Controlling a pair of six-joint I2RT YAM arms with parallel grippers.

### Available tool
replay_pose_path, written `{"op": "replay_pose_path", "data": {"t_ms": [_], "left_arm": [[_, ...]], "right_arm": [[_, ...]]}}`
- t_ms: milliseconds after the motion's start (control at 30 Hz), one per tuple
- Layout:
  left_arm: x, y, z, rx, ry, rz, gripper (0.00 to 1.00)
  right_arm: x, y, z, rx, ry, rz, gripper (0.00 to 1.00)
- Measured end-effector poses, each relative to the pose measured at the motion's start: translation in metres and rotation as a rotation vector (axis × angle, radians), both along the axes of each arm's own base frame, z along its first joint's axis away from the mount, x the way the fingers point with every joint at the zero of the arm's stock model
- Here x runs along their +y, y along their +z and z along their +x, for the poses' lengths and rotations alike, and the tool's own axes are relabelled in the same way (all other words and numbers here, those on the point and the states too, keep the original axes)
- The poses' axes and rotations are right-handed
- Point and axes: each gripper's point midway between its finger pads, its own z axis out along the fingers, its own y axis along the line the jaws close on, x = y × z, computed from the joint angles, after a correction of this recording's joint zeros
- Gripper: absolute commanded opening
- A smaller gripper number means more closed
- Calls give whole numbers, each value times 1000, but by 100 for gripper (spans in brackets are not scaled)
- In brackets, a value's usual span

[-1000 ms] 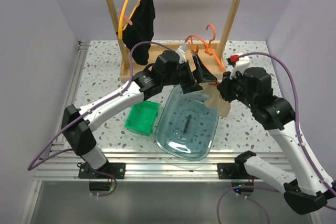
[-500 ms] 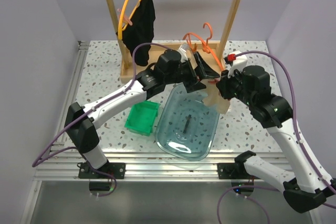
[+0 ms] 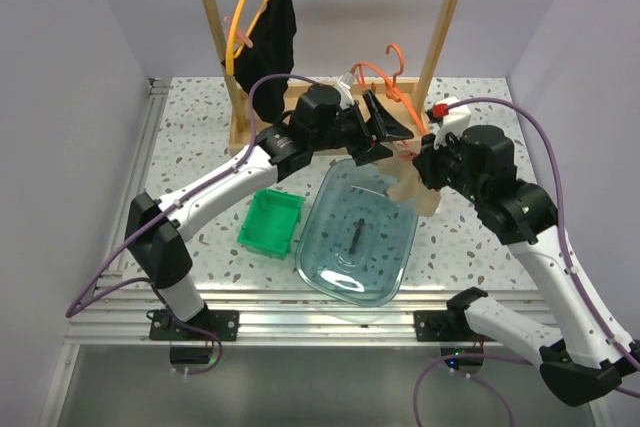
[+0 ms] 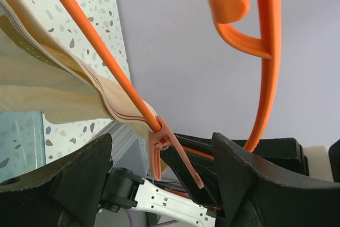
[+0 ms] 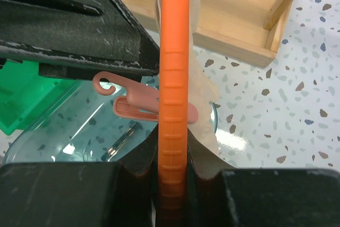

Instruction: Remove the underwear clipped to the hanger

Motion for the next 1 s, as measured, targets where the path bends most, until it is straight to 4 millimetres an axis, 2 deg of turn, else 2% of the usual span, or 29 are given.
{"op": "replay_pose_path", "data": {"t_ms": [200, 367, 533, 600, 833, 900, 1000], "left_arm": [[-7, -13, -1, 26, -33, 14, 73], [-8, -15, -4, 23, -52, 7, 59], [-3, -29, -11, 33, -63, 10, 49], [0, -35, -15, 38, -65, 10, 51], [0, -36, -18, 48, -71, -20, 75], [-2, -31, -19, 49, -79, -43, 77], [-5, -22, -21, 41, -90, -69, 73]], "right_arm": [[0, 0, 0, 0, 0, -1, 0], [-2, -1, 1, 2, -10, -8, 0], [-5, -3, 2, 7, -27, -19, 0], [-4, -5, 3, 13, -25, -21, 0], [-3, -5, 4, 13, -25, -16, 0], [-2, -4, 5, 9, -25, -10, 0], [-1, -3, 5, 7, -23, -4, 0]]}}
